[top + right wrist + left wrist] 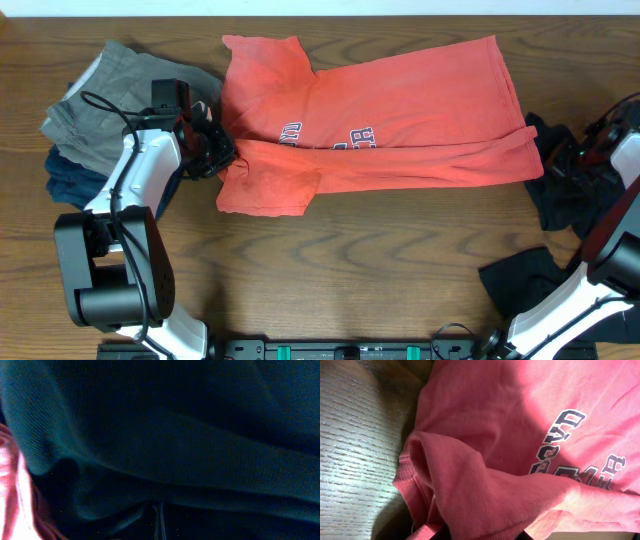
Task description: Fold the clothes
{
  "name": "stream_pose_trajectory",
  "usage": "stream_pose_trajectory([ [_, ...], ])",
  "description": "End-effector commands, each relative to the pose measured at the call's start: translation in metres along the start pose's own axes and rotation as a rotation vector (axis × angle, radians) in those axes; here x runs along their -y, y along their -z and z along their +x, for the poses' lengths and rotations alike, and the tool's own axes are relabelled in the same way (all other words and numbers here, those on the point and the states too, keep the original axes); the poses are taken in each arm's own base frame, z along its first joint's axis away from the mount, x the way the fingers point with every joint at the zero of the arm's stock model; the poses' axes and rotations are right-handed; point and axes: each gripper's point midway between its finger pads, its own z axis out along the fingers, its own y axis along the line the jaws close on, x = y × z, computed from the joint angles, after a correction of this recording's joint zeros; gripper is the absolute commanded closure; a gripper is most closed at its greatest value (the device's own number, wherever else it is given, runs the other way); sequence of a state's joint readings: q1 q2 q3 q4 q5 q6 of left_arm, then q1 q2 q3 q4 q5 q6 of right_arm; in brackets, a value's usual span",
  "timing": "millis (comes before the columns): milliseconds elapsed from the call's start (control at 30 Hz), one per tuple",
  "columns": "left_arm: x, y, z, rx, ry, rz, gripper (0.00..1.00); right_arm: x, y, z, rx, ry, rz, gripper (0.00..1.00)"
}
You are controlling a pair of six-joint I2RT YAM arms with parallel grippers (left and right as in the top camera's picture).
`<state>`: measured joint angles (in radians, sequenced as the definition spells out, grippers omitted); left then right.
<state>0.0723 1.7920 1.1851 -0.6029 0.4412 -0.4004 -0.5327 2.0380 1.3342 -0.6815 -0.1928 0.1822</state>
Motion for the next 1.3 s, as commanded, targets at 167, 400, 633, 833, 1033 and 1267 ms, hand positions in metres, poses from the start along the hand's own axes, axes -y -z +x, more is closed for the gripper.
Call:
stream_pose_trajectory([
  [167, -0.006, 0.000, 0.002, -0.011, 0.019, -0.016, 0.83, 0.084, 0.009, -0.001, 0.049, -0.219, 0.362, 0.99],
  [400, -0.006, 0.000, 0.002, -0.012, 0.020, -0.016, 0.83, 0.131, 0.074, -0.026, 0.251, -0.500, 0.380, 0.99],
  [633, -0.005, 0.000, 0.003, -0.017, 0.021, -0.011, 0.83, 0.099, 0.106, -0.051, 0.353, -0.434, 0.167, 0.91],
  [833, 0.002, 0.000, 0.007, -0.040, 0.018, 0.029, 0.83, 0.011, 0.108, -0.047, 0.286, -0.175, -0.153, 0.79],
  [1033, 0.001, 0.000, 0.009, -0.049, 0.023, 0.024, 0.83, -0.032, 0.090, -0.006, 0.131, -0.016, -0.151, 0.80],
  [1267, -0.001, 0.000, 0.014, -0.065, 0.030, 0.015, 0.83, -0.060, 0.080, -0.004, 0.170, 0.115, -0.030, 0.73],
])
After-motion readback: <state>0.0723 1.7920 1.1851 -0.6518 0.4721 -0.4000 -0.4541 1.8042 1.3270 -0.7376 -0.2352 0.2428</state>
